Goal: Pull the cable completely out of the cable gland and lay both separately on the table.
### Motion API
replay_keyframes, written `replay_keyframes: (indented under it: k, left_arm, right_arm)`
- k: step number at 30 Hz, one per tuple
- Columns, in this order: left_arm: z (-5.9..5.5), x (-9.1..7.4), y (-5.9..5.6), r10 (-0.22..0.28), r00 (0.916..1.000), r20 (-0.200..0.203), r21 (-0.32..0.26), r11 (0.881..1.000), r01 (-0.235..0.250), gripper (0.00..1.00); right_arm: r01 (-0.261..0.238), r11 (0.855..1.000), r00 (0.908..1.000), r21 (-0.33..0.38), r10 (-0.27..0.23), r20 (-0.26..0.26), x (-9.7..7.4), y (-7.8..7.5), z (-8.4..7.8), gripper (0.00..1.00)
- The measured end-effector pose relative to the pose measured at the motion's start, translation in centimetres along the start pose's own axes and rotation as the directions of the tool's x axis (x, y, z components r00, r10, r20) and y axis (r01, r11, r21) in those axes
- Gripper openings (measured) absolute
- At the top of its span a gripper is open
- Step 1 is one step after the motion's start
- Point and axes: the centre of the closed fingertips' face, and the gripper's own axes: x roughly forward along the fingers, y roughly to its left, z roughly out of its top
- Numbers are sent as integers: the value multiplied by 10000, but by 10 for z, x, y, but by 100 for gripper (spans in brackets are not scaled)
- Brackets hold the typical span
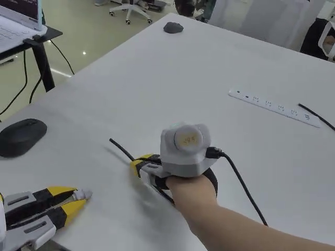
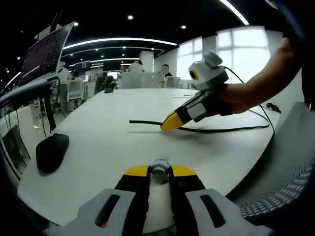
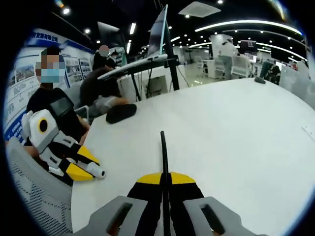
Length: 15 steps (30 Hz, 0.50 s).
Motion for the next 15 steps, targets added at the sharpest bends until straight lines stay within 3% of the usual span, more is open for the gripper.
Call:
replay_keyframes:
  k: [5,10,12,14,15]
  left_arm:
    - [4,-1,-3,-12,9999,158,-13,10000,12,15]
    - [5,-3,2,172,9994,296,172,9997,-178,16]
    - [4,-4,1,59,9995,314,-468,9989,-44,16]
    - [4,-3,3,63,9995,324,-429,9991,-49,16]
    - [0,-2,3,101,9999,79,-349,9993,-98,19]
  right_arm:
    - [-7,9998,10000,195,7,-33,1,-1,-2,0]
    - [59,10000,9999,70,-58,-118,1,-2,-3,0]
    - [-17,10000,10000,94,17,-12,1,-1,-1,6]
    - [56,9994,10000,-355,-57,-14,-1,-1,1,13]
    - [121,9993,9998,-354,-125,-123,-2,-2,-1,15]
